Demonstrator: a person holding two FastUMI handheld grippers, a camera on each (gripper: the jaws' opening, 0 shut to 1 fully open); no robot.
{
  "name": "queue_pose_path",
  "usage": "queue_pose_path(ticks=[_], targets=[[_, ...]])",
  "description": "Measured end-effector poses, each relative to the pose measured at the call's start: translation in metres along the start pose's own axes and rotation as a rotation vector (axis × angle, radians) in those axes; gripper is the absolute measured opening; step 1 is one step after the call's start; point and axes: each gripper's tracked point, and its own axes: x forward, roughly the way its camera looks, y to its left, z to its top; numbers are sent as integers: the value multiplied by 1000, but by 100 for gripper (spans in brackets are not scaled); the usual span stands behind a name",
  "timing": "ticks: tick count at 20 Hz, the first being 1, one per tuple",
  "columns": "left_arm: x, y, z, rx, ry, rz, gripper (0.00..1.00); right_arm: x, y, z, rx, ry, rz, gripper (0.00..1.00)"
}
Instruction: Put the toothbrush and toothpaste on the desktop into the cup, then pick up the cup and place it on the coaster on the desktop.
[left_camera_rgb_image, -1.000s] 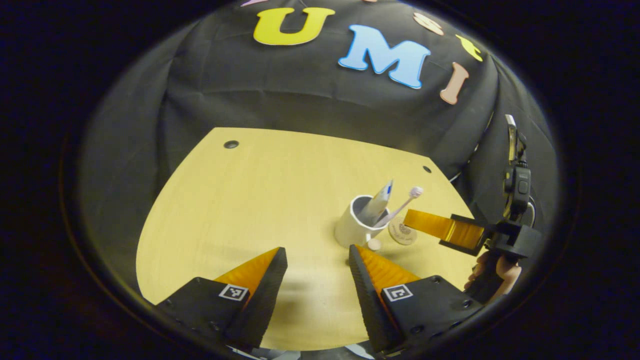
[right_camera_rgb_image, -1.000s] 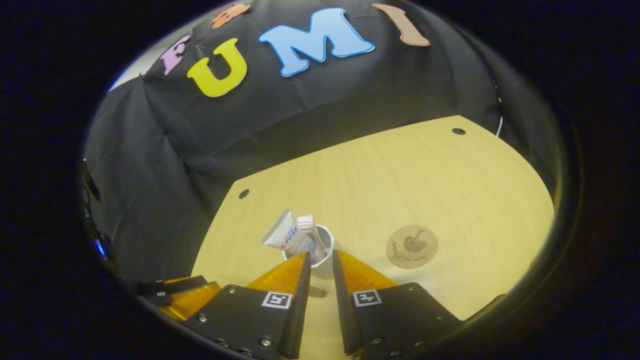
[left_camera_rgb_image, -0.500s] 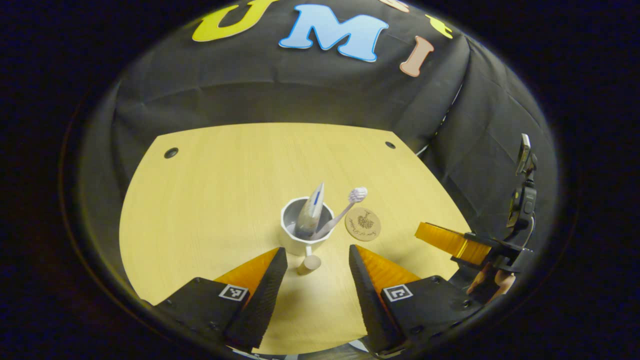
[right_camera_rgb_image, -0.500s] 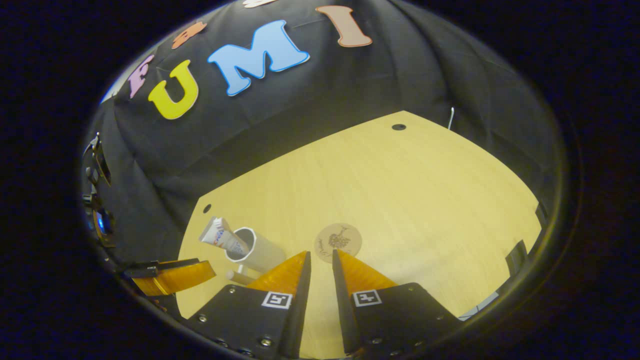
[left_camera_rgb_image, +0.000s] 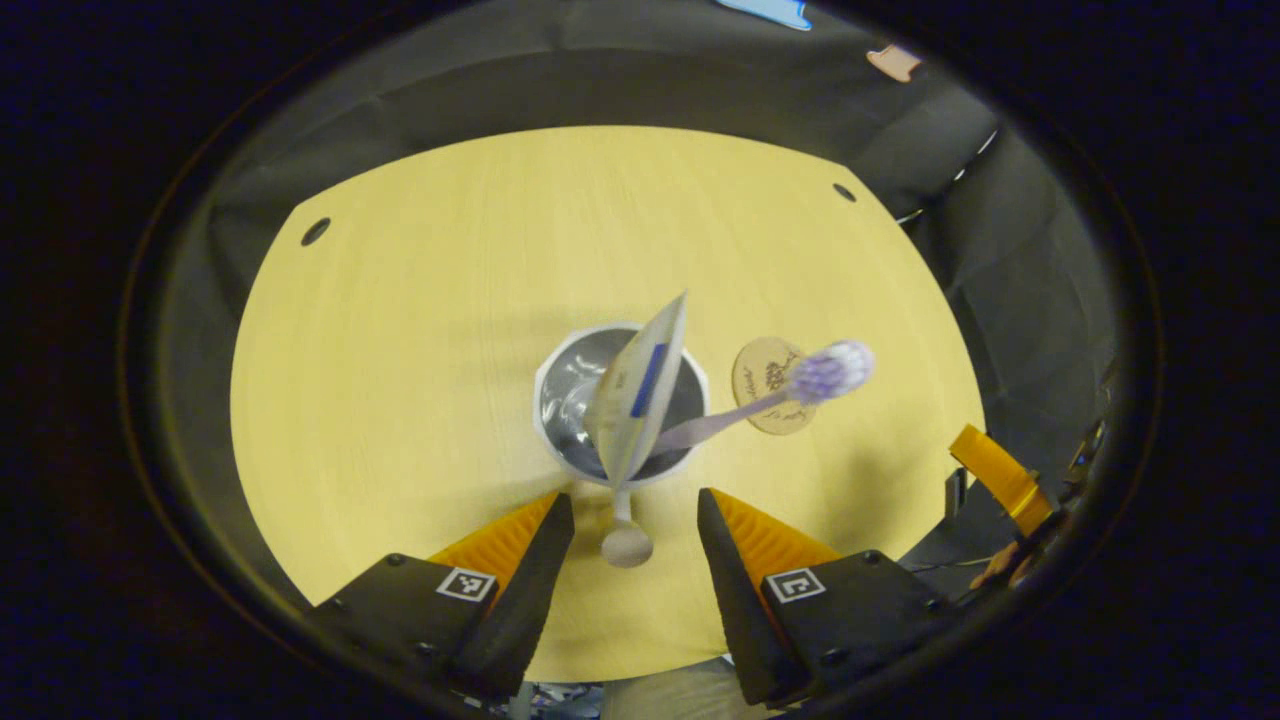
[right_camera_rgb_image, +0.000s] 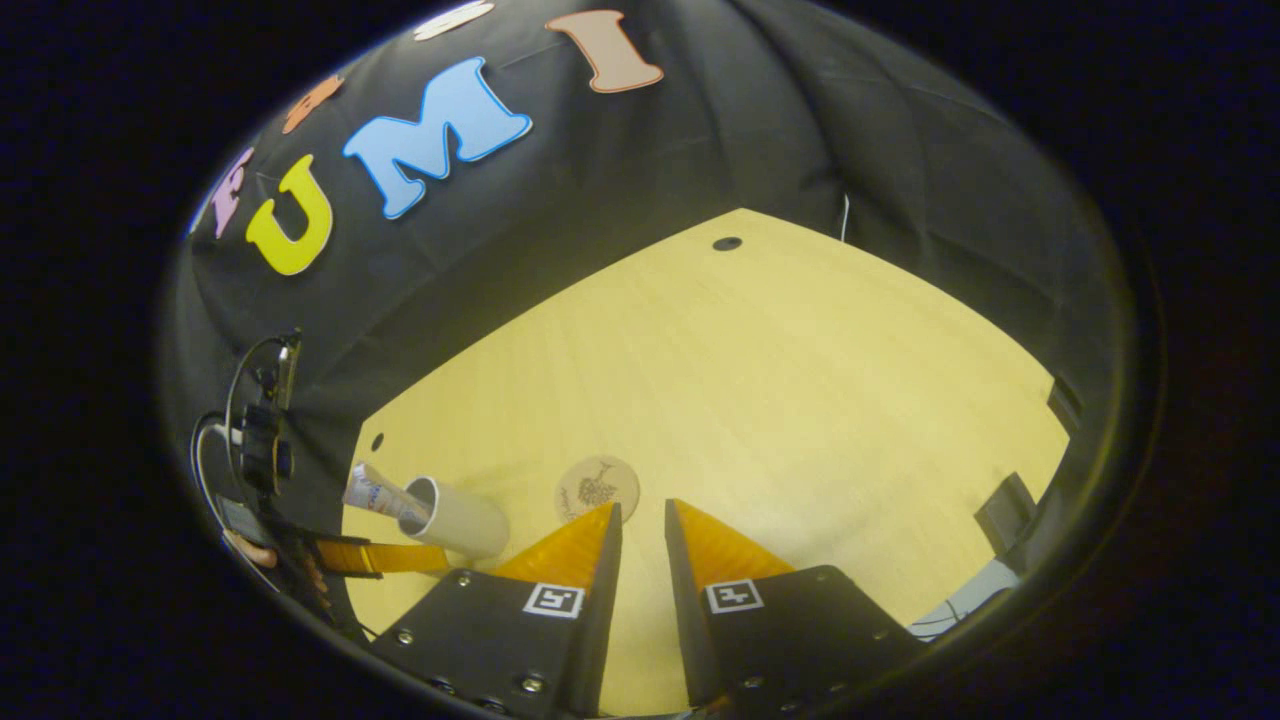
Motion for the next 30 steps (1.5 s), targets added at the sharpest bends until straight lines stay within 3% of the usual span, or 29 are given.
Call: queue_pose_path(ticks=[5, 6, 7, 10, 13, 20, 30], targets=[[26, 18, -1, -12, 62, 66, 83, 4, -29, 4, 35, 29, -34, 30], [31, 18, -1, -15, 68, 73, 89, 6, -33, 4, 44, 35, -40, 30], [35, 21, -3, -15, 75, 82, 89, 8, -36, 3, 52, 47, -46, 30], [41, 22, -5, -25, 87, 95, 70, 12, -41, -1, 64, 76, -50, 30], [42, 20, -6, -15, 81, 112, 39, 16, -41, -3, 55, 102, -43, 30], [38, 7, -1, -7, 40, 93, 34, 18, -43, 1, 62, 106, -39, 30], [38, -64, 22, 149, -9, 66, 34, 8, -62, 4, 101, 93, -49, 30]])
